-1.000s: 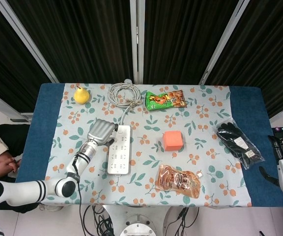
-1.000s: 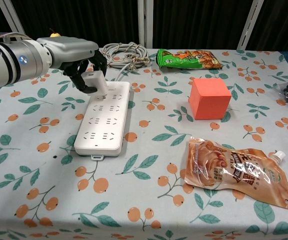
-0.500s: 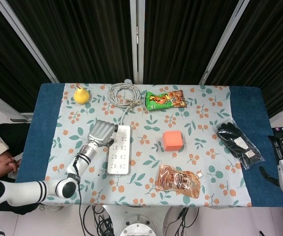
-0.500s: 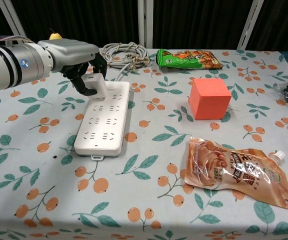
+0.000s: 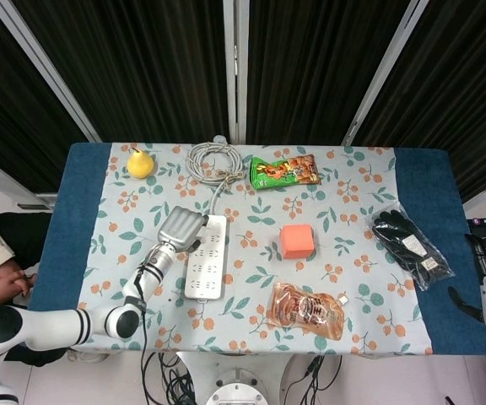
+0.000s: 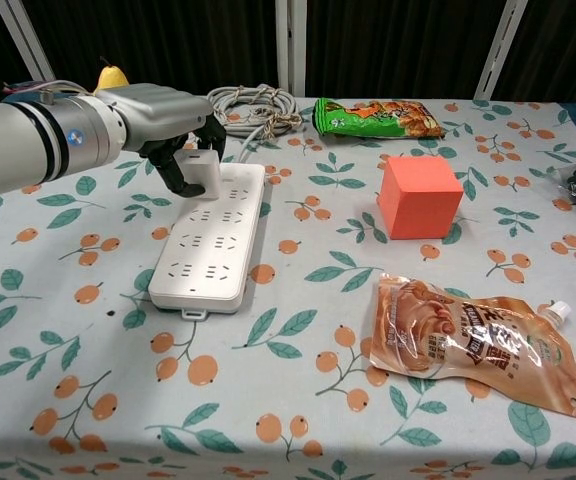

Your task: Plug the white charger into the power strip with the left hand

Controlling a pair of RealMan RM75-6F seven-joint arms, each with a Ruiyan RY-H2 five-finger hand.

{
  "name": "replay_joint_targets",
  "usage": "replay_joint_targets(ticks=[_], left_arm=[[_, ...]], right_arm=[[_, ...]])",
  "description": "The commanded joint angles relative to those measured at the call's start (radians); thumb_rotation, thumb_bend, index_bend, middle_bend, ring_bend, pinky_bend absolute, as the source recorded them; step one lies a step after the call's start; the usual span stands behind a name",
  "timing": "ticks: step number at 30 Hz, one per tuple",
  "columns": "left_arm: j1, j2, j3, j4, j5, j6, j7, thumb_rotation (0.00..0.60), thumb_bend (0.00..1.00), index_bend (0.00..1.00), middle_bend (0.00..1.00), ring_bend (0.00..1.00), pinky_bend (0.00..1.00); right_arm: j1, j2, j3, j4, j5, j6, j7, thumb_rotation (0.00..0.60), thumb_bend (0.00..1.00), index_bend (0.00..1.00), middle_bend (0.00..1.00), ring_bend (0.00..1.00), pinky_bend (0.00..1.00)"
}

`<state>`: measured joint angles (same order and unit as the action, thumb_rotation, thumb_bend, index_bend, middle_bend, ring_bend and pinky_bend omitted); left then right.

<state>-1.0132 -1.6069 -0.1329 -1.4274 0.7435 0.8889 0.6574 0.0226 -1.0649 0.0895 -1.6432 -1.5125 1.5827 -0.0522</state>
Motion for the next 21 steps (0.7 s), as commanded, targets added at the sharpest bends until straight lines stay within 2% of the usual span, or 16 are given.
replay_joint_targets(ticks=[1, 10, 12, 15, 18, 21], left_arm=[[-0.002, -0.002, -0.001, 0.003, -0.009, -0.002, 0.001, 0.600, 0.44, 0.76, 0.85, 0.69, 0.73], [0.000, -0.002, 0.004, 0.002, -0.018, -0.005, -0.007, 0.600, 0.43, 0.74, 0.84, 0.68, 0.73], [0.004, 0.004, 0.002, -0.010, -0.009, -0.002, -0.019, 0.600, 0.43, 0.67, 0.77, 0.63, 0.72], [0.016, 0.015, -0.001, -0.026, 0.016, 0.011, -0.045, 0.600, 0.40, 0.46, 0.59, 0.47, 0.69], [0.027, 0.032, -0.003, -0.043, 0.027, 0.017, -0.064, 0.600, 0.30, 0.28, 0.40, 0.31, 0.53], [0.042, 0.047, -0.006, -0.058, 0.037, 0.032, -0.086, 0.600, 0.21, 0.18, 0.29, 0.20, 0.37]], right_arm=[[-0.001, -0.001, 0.000, 0.002, 0.001, 0.000, 0.002, 0.600, 0.15, 0.00, 0.12, 0.00, 0.01], [-0.002, -0.002, 0.001, 0.004, 0.000, 0.001, 0.004, 0.600, 0.15, 0.00, 0.12, 0.00, 0.01], [-0.002, -0.002, 0.001, 0.003, 0.001, 0.001, 0.004, 0.600, 0.15, 0.00, 0.12, 0.00, 0.01], [-0.004, -0.001, 0.001, 0.003, 0.002, 0.002, 0.004, 0.600, 0.15, 0.00, 0.12, 0.00, 0.01], [-0.004, -0.001, 0.002, 0.002, 0.001, 0.003, 0.004, 0.600, 0.15, 0.00, 0.12, 0.00, 0.01], [-0.003, -0.003, 0.002, 0.004, 0.000, 0.002, 0.007, 0.600, 0.15, 0.00, 0.12, 0.00, 0.01]])
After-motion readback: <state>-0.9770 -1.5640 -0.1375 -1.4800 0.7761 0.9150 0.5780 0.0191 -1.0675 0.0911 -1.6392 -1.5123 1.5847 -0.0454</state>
